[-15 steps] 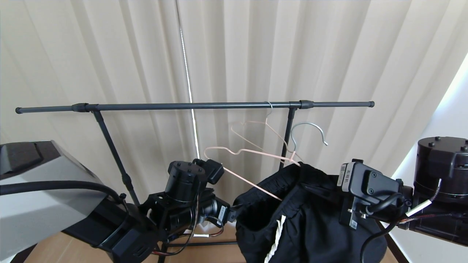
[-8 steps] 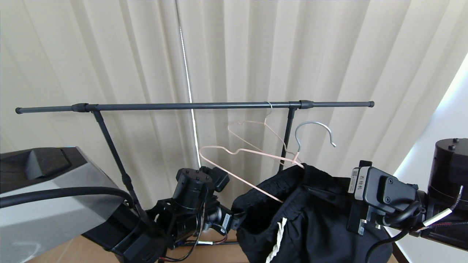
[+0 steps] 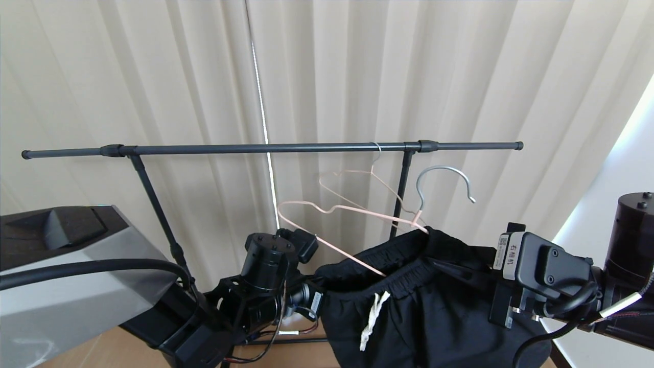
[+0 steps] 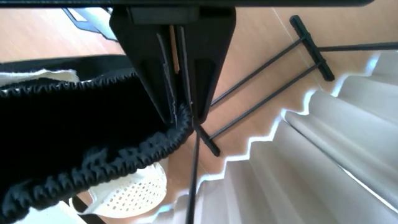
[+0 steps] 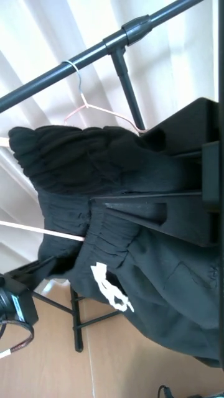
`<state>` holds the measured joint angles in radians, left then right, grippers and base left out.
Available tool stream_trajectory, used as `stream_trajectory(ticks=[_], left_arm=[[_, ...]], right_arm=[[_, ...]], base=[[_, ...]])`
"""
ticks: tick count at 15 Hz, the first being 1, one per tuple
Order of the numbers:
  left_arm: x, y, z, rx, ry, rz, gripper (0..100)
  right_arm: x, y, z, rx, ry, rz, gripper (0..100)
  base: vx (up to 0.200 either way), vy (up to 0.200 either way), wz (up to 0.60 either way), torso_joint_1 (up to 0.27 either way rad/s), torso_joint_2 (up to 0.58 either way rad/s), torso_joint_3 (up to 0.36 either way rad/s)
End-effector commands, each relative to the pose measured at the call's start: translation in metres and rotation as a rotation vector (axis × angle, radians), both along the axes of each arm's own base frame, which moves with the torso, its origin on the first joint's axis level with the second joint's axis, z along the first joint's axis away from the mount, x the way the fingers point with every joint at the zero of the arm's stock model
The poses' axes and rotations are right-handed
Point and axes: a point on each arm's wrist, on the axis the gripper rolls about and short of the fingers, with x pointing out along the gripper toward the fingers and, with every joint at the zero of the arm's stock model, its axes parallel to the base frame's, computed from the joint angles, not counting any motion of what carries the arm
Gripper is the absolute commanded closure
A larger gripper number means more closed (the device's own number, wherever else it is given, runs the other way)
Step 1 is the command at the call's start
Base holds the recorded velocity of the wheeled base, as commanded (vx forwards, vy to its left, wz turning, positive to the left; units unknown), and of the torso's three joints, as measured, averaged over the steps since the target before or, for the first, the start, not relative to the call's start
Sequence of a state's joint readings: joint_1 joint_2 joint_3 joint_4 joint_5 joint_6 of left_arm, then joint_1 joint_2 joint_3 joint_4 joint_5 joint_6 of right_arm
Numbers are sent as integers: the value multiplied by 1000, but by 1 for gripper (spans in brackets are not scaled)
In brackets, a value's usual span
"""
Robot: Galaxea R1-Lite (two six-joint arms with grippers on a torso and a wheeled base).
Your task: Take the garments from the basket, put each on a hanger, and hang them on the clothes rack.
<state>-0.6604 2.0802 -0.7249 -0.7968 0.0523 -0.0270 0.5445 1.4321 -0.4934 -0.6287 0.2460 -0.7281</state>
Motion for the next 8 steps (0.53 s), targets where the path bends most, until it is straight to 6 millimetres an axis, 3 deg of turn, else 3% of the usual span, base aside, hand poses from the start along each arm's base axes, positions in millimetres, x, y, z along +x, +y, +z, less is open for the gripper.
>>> stream_trajectory(ticks=[1, 8], left_arm=[[3, 7, 14, -25, -37, 24, 100], [19, 26, 35, -64, -100, 98, 100]], right_arm=[[2, 0, -2, -5, 7, -5, 100], [13, 2, -16, -36, 56, -21, 100]], base=[[0, 0, 0, 0, 0, 0], [0, 0, 0, 0, 0, 0]])
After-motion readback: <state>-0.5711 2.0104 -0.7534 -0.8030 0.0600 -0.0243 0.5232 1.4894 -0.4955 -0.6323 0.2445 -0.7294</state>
